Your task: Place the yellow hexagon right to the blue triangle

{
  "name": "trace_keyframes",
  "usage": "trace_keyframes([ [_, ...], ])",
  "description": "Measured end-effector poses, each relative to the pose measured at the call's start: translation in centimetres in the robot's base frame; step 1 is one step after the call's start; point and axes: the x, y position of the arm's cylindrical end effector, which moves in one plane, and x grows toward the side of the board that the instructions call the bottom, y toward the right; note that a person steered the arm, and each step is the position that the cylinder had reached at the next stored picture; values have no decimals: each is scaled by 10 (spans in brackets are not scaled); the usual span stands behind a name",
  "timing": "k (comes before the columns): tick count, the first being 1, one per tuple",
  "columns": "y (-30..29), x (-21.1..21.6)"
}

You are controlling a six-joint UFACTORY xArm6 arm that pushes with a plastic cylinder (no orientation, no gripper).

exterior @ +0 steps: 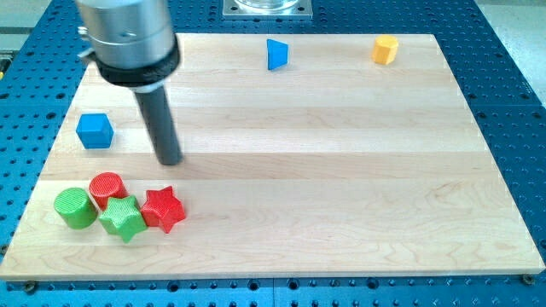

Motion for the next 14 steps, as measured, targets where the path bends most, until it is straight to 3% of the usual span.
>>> trace_keyframes([
  [1, -104, 22],
  [2, -106, -16],
  [3, -57, -78],
  [4, 35, -113],
  [5, 5, -116],
  [6, 22, -70],
  [7, 110, -86],
  [8, 141, -133],
  [9, 174, -116],
  [10, 303, -124],
  [11, 398, -168],
  [12, 395, -206],
  [13, 418, -217],
  [14, 401, -234],
])
